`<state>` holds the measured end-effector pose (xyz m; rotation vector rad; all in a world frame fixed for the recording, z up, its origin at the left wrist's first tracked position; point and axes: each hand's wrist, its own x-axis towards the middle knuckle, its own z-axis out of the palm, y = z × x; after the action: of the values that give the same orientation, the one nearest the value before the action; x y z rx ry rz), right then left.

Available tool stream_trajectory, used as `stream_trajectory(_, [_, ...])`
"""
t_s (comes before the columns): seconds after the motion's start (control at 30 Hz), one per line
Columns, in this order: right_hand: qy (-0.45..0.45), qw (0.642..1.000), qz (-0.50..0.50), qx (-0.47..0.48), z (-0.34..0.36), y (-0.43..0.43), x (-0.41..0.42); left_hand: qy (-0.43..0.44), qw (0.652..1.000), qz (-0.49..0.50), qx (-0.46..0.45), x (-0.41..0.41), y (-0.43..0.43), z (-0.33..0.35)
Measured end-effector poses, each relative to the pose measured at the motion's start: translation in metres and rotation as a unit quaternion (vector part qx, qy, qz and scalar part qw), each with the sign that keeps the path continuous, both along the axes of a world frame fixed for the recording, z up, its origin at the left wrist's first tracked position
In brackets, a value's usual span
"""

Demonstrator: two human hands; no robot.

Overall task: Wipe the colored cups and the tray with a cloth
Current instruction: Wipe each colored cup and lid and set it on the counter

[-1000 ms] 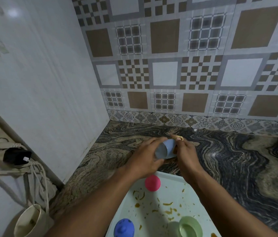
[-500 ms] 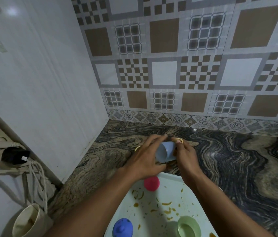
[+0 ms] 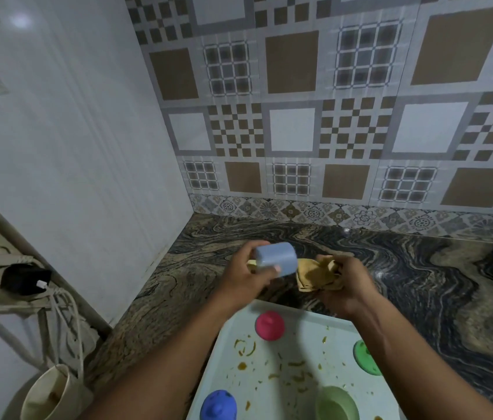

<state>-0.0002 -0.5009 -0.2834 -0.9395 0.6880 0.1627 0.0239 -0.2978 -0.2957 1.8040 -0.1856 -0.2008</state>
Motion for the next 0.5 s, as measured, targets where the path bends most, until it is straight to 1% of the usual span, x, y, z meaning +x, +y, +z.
stream_trajectory(0.03, [0.004,0.999,-0.012,0.034,0.001,-0.005,0.0,0.104,0.988,0.007,-0.118,0.002,0.003,0.005])
stream_trajectory(0.07, [0.006,0.998,-0.021,0.057,0.002,-0.009,-0.001,0.179,0.962,0.001,-0.207,0.003,0.007,0.008])
stream_trajectory(0.1, [0.005,0.997,-0.022,0.072,0.001,-0.012,-0.002,0.223,0.941,-0.007,-0.253,0.004,0.011,0.011])
stream_trajectory(0.13, [0.002,0.996,-0.014,0.083,0.0,-0.013,-0.003,0.244,0.932,-0.018,-0.267,0.003,0.014,0.014])
stream_trajectory(0.23, [-0.023,0.995,0.009,0.097,0.003,-0.004,-0.006,0.27,0.921,-0.035,-0.278,0.001,0.016,0.016])
stream_trajectory(0.3, [-0.046,0.995,0.022,0.082,0.003,0.006,-0.006,0.278,0.915,-0.045,-0.289,0.002,0.013,0.013])
stream_trajectory(0.4, [-0.068,0.996,0.029,0.056,0.0,0.016,-0.004,0.281,0.919,-0.046,-0.271,0.004,0.01,0.007])
stream_trajectory(0.5, [-0.061,0.997,0.04,0.042,-0.003,0.02,-0.005,0.271,0.932,-0.019,-0.239,0.004,0.009,0.005])
